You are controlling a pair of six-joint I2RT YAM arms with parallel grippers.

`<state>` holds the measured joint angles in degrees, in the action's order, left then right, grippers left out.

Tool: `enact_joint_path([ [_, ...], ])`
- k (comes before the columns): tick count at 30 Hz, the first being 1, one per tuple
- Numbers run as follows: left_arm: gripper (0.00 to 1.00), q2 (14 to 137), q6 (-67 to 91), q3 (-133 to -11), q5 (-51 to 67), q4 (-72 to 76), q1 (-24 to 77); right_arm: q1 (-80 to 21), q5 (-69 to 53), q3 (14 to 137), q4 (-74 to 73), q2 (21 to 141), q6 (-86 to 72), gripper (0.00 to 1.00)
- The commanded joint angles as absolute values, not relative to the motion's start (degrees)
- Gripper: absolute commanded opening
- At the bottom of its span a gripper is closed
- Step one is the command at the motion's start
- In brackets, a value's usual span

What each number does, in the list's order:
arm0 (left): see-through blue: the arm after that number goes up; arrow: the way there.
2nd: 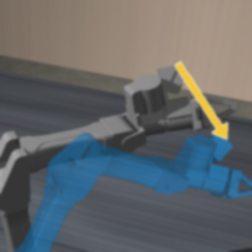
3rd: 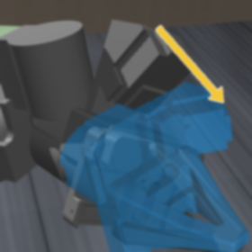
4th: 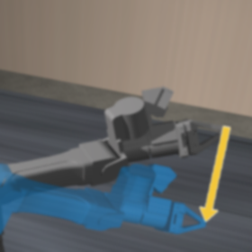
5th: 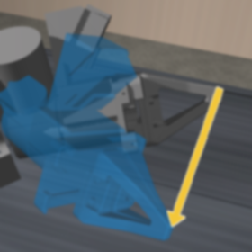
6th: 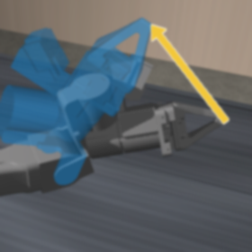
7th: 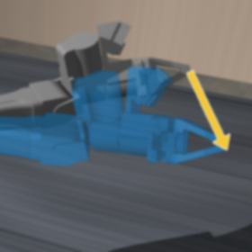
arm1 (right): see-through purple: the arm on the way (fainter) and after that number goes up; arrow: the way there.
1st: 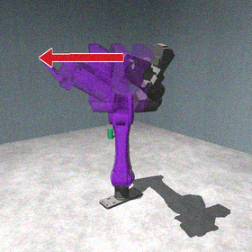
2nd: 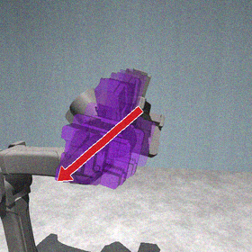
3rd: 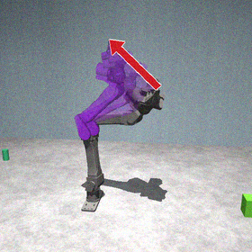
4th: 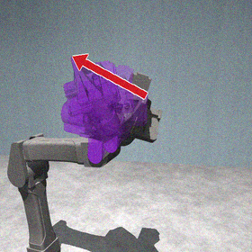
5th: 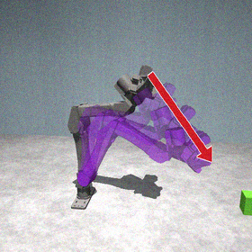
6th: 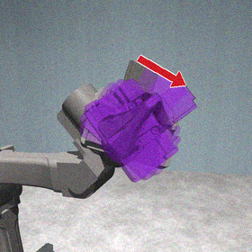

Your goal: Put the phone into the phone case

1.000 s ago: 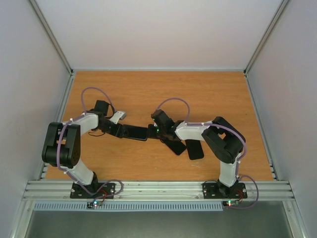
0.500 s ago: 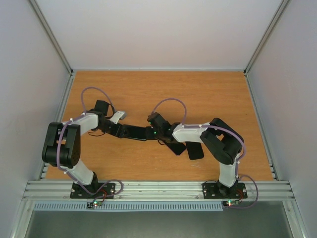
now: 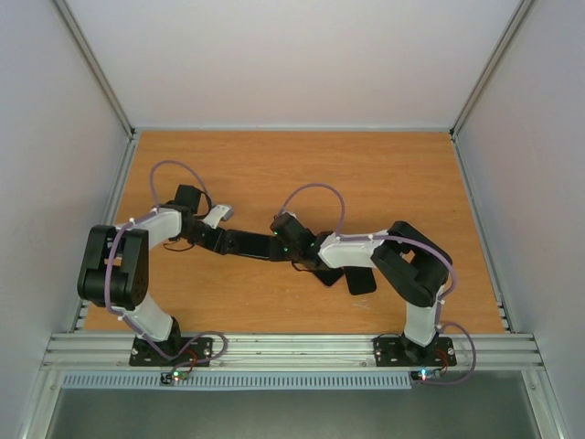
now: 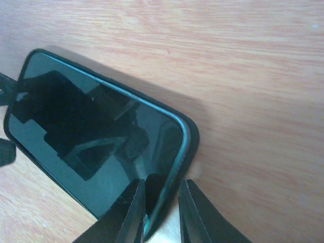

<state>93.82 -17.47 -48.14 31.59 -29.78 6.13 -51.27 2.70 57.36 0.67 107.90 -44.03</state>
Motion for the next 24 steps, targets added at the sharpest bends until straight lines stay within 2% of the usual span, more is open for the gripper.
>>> enact_joint_path([
  [1, 0.72, 95.64, -18.76, -48.43, 38.77, -29.97, 7.92, -51.33, 8.96, 52.95, -12.89, 105.70, -41.73, 0.22],
  [5, 0.72, 95.38, -18.66, -48.34, 38.59, -29.93, 7.91, -51.24, 9.99, 55.04, -13.65, 102.02, -40.34, 0.25],
  [7, 0.72, 95.16, -18.67, -48.25, 38.50, -29.78, 7.97, -51.22, 9.98, 55.93, -13.10, 100.89, -39.65, 0.23],
  [10, 0.72, 94.84, -18.65, -48.03, 38.41, -29.73, 7.94, -51.20, 9.37, 57.43, -12.66, 100.90, -38.51, 0.02],
  [24, 0.72, 95.19, -18.82, -48.26, 38.23, -29.79, 7.96, -51.33, 4.65, 60.15, -8.42, 101.49, -34.61, 0.01],
])
